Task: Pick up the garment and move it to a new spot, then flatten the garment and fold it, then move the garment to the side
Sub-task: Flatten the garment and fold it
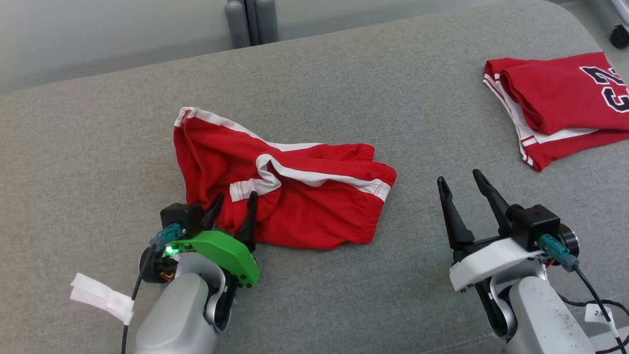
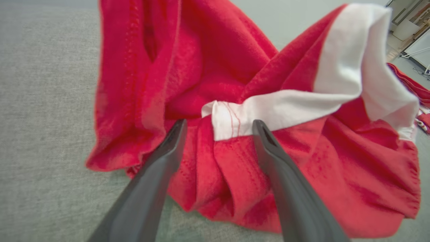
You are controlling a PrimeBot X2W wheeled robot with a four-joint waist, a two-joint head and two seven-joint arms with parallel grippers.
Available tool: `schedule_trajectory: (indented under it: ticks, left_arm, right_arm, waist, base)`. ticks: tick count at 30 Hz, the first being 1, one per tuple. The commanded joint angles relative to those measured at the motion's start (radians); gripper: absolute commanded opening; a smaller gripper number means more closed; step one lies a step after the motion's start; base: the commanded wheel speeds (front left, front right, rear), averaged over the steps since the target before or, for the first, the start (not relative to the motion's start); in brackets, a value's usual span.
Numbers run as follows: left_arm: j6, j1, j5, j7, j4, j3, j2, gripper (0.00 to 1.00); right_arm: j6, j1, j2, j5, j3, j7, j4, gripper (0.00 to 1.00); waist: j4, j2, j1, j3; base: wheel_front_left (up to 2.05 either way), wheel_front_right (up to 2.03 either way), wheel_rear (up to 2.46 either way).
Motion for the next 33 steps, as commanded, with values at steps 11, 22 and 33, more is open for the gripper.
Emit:
schedule_trajectory:
  ticks: [11,22,33]
  left_arm:
    - [-0.004,-0.065,-0.070,-0.013,0.032,-0.140,0.032,0.00]
    - [0.010,0.092,-0.015,-0.038,-0.193,-0.073,0.068,0.00]
    - [0.048,0.356,0.008,-0.038,-0.335,0.018,0.110,0.00]
  right_arm:
    - [-0.002,-0.008,-0.003,0.011,-0.008,-0.004,-0.008,1.00]
    - [-0.002,0.044,-0.003,-0.012,-0.068,-0.004,-0.003,1.00]
    - [-0.002,0.108,-0.004,-0.032,-0.096,-0.004,0.015,1.00]
  waist:
    - [-0.006,0.0000,0.0000,0.015]
    - [0.054,0.0000,0.0000,-0.042]
    - [0.103,0.0000,0.0000,-0.092]
  base:
    - [0.00,0.00,0.00]
    - [0.00,0.00,0.00]
    - [0.00,0.00,0.00]
